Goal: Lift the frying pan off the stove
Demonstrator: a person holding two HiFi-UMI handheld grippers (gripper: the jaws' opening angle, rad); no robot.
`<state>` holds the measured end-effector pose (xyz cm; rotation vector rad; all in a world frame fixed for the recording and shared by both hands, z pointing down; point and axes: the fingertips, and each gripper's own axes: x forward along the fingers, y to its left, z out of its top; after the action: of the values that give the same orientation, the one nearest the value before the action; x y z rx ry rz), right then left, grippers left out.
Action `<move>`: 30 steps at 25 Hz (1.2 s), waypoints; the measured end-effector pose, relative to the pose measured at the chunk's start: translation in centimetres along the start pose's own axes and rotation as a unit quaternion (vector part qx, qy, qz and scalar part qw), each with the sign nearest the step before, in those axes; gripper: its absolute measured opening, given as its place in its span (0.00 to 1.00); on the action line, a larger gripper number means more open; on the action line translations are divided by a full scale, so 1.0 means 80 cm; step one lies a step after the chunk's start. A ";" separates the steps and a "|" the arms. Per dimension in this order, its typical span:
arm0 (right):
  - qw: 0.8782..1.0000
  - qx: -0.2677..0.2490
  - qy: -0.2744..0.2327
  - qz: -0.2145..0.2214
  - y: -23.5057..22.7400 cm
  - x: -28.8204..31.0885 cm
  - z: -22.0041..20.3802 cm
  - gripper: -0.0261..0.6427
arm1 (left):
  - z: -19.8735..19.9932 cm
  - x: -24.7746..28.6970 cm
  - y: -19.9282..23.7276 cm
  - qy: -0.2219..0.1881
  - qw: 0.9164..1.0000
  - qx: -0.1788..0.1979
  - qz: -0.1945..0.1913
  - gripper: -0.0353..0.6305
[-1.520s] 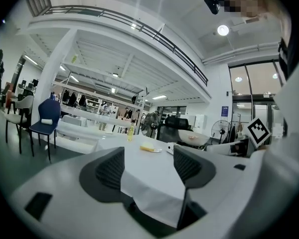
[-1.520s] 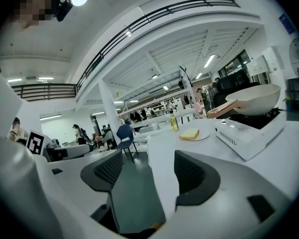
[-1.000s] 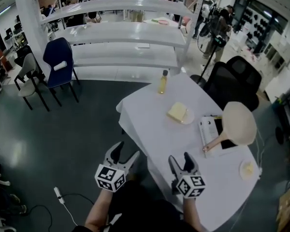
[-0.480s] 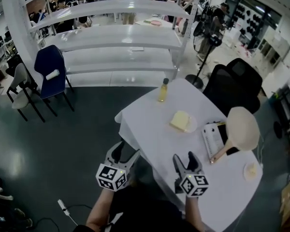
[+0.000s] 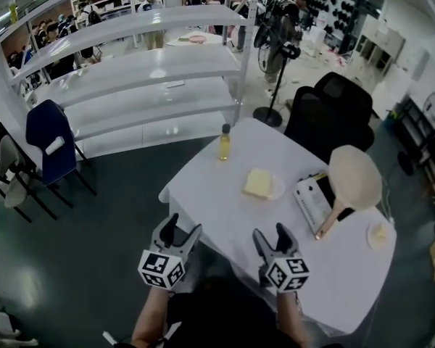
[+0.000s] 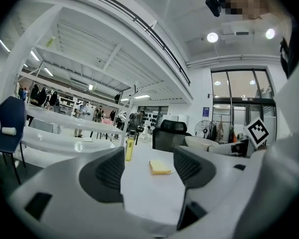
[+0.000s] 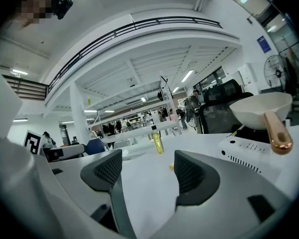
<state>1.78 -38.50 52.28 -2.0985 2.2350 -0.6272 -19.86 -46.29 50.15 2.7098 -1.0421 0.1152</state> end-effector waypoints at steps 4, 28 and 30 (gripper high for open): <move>0.999 0.008 -0.006 -0.033 -0.020 -0.013 -0.001 0.50 | -0.002 0.029 -0.012 0.009 0.999 0.009 -0.036 0.49; 0.959 0.104 -0.079 -0.251 -0.244 -0.161 0.069 0.50 | -0.043 0.258 -0.249 0.114 0.954 0.005 -0.277 0.49; 0.956 0.113 -0.073 -0.260 -0.263 -0.163 0.065 0.50 | -0.046 0.276 -0.266 0.123 0.949 0.007 -0.291 0.49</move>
<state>24.61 -27.85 50.28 -2.5123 1.4495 -0.6719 10.88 -44.47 53.11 2.7936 -0.1542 0.3424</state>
